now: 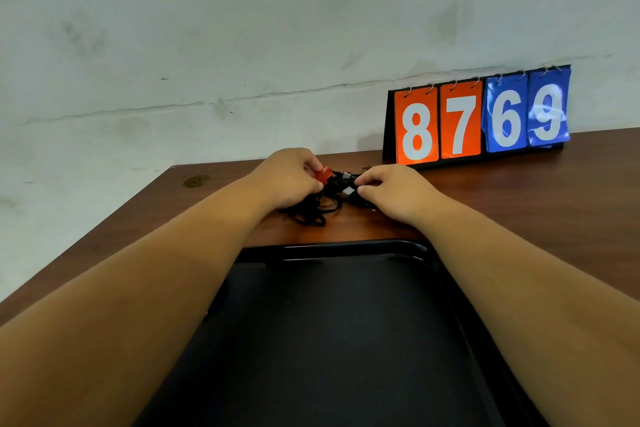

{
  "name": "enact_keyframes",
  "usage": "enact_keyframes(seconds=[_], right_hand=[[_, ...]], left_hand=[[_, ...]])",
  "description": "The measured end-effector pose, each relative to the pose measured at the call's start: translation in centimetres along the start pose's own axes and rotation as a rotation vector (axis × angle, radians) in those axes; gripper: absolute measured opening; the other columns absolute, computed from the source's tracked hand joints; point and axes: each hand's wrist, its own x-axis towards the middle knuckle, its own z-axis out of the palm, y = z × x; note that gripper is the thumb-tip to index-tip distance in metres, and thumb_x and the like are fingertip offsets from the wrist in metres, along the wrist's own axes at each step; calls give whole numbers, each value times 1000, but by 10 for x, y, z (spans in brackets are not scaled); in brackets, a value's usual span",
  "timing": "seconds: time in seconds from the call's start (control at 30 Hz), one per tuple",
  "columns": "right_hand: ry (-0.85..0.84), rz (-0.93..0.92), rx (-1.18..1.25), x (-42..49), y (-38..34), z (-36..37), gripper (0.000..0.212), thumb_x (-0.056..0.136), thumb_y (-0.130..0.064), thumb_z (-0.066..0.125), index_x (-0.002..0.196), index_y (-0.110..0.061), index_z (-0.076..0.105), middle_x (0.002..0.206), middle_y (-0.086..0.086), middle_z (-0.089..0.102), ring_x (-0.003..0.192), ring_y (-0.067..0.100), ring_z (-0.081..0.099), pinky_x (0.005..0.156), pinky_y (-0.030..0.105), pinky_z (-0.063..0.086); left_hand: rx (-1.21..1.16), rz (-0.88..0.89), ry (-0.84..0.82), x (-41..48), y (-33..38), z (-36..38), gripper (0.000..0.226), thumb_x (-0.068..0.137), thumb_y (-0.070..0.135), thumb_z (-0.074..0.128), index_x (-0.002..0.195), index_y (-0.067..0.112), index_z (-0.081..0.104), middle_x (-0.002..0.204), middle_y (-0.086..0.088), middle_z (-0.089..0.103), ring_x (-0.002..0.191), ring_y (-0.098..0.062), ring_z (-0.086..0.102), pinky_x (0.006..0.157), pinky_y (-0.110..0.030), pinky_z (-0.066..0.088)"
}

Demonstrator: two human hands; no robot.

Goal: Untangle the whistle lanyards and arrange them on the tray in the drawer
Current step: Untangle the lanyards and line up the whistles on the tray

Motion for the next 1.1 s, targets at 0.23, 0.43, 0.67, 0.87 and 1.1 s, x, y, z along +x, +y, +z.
enact_keyframes(seconds=[0.23, 0.43, 0.67, 0.87, 1.1], right_hand=[[-13, -60, -117, 2, -3, 4, 45, 100, -32, 75, 144, -29, 67, 143, -2, 67, 128, 18, 61, 113, 37, 50], [11, -129, -194, 4, -5, 4, 39, 103, -27, 67, 142, -29, 69, 139, -1, 66, 122, 19, 62, 109, 39, 53], [-80, -141, -345, 1, -8, 5, 38, 102, -35, 67, 140, -40, 68, 139, 1, 63, 121, 27, 62, 104, 46, 55], [3, -174, -179, 2, -1, 6, 34, 101, -42, 70, 135, -48, 68, 132, -5, 64, 122, 23, 60, 106, 49, 53], [111, -148, 90, 1, 4, 3, 32, 97, -43, 75, 128, -48, 74, 137, -9, 64, 127, 20, 58, 111, 47, 48]], left_hand=[[-142, -35, -13, -10, -3, -5, 33, 92, 20, 83, 122, 23, 69, 112, 1, 75, 99, -18, 74, 95, -39, 61], [-213, -15, -25, -21, -5, -10, 42, 93, 19, 84, 130, 30, 66, 115, 3, 74, 96, -15, 76, 83, -28, 62], [-199, -23, -42, -27, -9, -13, 45, 95, 22, 82, 137, 26, 65, 122, 0, 72, 102, -17, 76, 95, -35, 63], [-202, -16, -41, -29, -4, -12, 43, 96, 20, 81, 136, 27, 66, 122, 0, 73, 100, -15, 76, 92, -31, 63], [-165, 44, -44, -32, 5, -14, 62, 96, 16, 80, 147, 43, 55, 112, 2, 75, 96, -13, 76, 75, -19, 55]])
